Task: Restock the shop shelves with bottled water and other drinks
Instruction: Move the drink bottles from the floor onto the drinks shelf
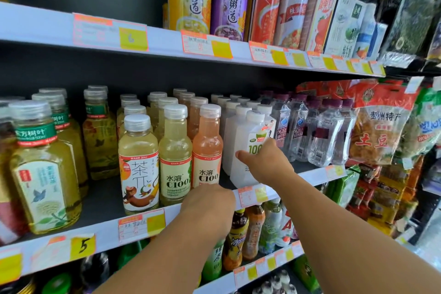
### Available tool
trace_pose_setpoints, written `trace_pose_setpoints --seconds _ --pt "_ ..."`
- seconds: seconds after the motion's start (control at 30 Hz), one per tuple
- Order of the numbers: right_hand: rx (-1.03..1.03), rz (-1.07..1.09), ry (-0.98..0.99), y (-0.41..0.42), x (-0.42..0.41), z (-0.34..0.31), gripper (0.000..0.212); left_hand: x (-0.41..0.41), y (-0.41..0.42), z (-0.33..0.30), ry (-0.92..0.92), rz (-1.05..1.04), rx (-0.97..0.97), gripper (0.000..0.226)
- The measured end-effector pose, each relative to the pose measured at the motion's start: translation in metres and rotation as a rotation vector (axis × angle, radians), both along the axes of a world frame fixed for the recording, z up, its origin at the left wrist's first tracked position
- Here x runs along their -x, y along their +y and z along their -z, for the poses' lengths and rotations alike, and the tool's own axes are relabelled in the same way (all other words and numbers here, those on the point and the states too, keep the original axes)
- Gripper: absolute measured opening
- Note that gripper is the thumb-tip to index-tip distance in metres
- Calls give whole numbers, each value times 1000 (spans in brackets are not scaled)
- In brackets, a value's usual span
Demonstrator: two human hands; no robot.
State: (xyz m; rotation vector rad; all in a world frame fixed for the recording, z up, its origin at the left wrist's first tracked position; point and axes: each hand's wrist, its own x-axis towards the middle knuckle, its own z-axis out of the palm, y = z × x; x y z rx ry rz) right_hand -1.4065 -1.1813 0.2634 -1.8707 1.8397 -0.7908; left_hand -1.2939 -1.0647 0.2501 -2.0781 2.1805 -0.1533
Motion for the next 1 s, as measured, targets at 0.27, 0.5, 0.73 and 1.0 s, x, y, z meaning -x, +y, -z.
trace_pose_setpoints --seconds 0.27,0.5,0.73,1.0 --pt "-37 -37 -88 10 2 1 93 3 0 2 -11 -8 2 19" --pt "157 -46 -38 69 53 95 61 28 24 34 -170 6 79 15" --pt "-408 11 122 122 144 310 25 75 49 161 32 257 -103 43" --pt "-643 146 110 166 180 443 49 85 44 260 252 109 -317 35"
